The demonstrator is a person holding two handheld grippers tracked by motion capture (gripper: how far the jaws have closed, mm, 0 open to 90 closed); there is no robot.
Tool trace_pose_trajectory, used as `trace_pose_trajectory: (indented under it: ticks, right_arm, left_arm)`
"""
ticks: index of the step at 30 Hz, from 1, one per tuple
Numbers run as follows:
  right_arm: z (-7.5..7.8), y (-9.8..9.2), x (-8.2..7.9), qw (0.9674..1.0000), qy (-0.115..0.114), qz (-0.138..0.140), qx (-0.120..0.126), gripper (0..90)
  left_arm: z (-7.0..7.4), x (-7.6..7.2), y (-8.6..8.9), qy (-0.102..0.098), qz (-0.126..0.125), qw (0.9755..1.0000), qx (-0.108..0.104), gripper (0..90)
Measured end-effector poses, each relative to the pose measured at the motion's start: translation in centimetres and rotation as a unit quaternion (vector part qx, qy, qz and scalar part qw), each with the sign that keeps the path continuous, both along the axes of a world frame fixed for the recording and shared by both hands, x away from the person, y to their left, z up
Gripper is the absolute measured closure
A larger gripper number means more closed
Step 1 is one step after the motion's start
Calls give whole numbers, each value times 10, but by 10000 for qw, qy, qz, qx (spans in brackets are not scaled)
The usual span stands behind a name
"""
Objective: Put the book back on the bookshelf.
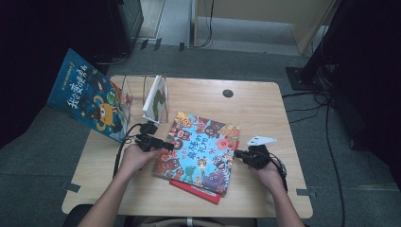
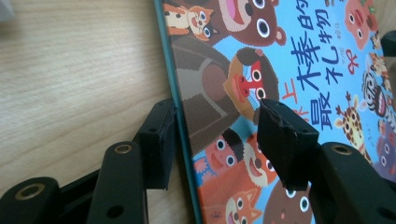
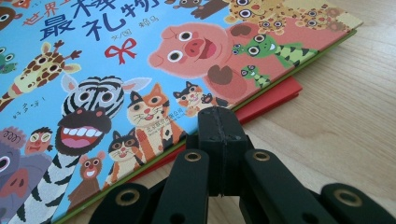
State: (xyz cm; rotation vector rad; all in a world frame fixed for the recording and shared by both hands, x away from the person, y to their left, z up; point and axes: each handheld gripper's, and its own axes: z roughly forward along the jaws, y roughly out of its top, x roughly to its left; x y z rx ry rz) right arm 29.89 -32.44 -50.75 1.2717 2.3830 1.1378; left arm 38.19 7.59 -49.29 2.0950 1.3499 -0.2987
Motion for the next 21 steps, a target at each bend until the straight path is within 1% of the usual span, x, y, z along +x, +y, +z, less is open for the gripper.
trace_pose_trajectory:
  ticks: [3, 5, 6, 8, 10, 11, 12, 14, 15, 16, 17, 18, 19, 21]
  right_arm:
    - [1, 3, 1, 10000, 33, -15, -17, 900]
    - [1, 4, 1, 10000, 24, -25, -36, 900]
    - [1, 4, 1, 10000, 39, -22, -23, 900]
    - [1, 4, 2, 10000, 57, -29, -14, 900]
    - [1, 3, 2, 10000, 64, -34, 9, 900]
    - [1, 3, 2, 10000, 74, -51, 26, 900]
    - [0, 3, 2, 10000, 77, -40, 45, 900]
    - [0, 2, 3, 9999, 109, -42, 70, 900]
    - [0, 2, 3, 9999, 123, -48, 85, 900]
    - [0, 2, 3, 9998, 138, -61, 98, 900]
    - [0, 2, 4, 9998, 141, -82, 119, 900]
    - [0, 2, 4, 9998, 141, -82, 119, 900]
    - [-1, 4, 5, 9998, 132, -81, 119, 900]
    - [0, 4, 6, 9999, 120, -69, 100, 900]
  left_arm:
    - [0, 2, 1, 115, 129, 9998, -92, 475]
    - [1, 1, -1, 65, 166, 9998, 45, 488]
    - [3, 0, -3, 29, 129, 9998, 174, 498]
    - [6, 0, -6, 89, 64, 9994, 338, 491]
    - [9, 0, -7, 138, 43, 9991, 409, 497]
    - [9, 0, -7, 138, 43, 9991, 409, 505]
    - [13, -1, -5, 139, 58, 9992, 377, 514]
    - [24, -3, 4, 18, 178, 9998, 25, 573]
    - [29, -4, 6, -26, 229, 9997, -106, 593]
    - [37, -6, 8, -106, 216, 9995, -217, 609]
    - [44, -8, 9, -131, 188, 9994, -263, 610]
    - [44, -8, 9, -131, 188, 9994, -263, 610]
    - [55, -9, 10, -95, 180, 9989, -416, 609]
    - [67, -10, 13, 10, 183, 9974, -699, 612]
